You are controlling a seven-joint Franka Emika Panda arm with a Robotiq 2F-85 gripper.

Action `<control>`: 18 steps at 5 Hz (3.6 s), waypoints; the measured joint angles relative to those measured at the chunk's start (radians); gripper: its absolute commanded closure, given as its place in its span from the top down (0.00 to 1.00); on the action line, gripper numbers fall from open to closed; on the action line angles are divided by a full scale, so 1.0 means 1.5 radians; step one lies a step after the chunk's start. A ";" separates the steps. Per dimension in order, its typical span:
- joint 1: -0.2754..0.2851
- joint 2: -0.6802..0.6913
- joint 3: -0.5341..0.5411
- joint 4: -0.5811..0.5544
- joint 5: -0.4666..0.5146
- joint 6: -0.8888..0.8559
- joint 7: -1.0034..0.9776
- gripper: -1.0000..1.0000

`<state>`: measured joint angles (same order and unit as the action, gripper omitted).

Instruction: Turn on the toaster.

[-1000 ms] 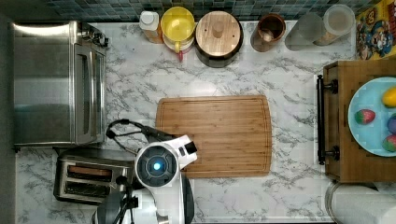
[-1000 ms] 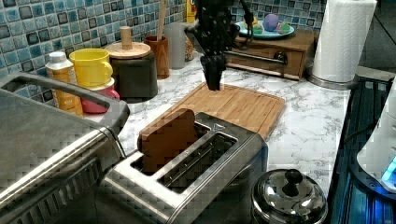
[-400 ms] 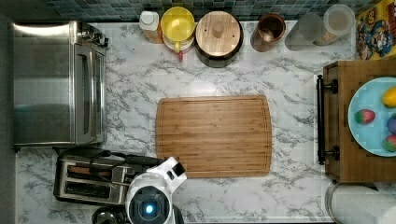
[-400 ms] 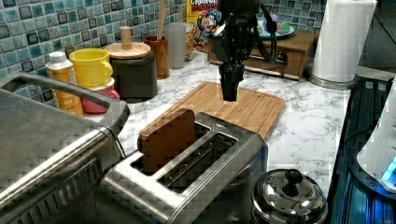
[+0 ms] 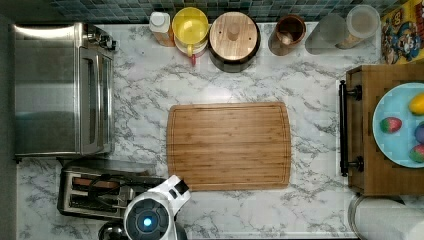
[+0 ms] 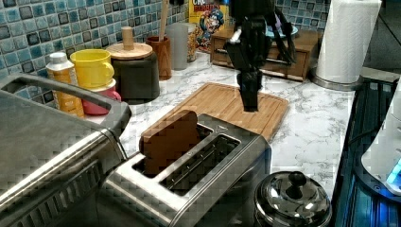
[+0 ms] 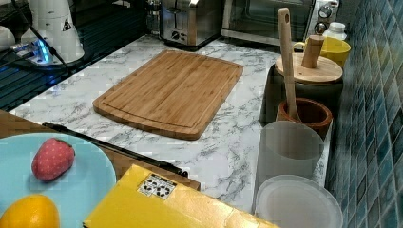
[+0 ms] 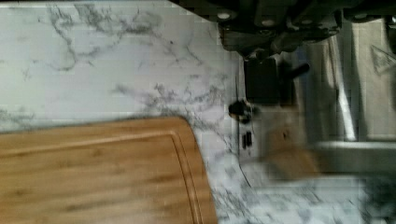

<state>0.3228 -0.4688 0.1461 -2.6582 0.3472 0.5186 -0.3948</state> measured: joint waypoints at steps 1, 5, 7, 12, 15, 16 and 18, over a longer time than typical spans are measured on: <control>0.016 0.026 -0.007 -0.005 0.000 0.000 -0.028 0.00; 0.022 -0.009 -0.042 -0.018 0.059 0.073 -0.062 0.00; 0.032 0.063 -0.036 -0.020 0.059 0.071 -0.062 0.00; 0.029 0.198 -0.026 0.017 0.055 0.113 -0.056 0.00; 0.023 0.209 -0.014 0.033 0.039 0.104 0.011 0.00; 0.022 0.209 -0.016 0.033 0.041 0.104 0.013 0.00; 0.026 0.209 -0.017 0.033 0.038 0.103 0.014 0.00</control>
<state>0.3611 -0.1555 0.1205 -2.6094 0.4045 0.6733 -0.3745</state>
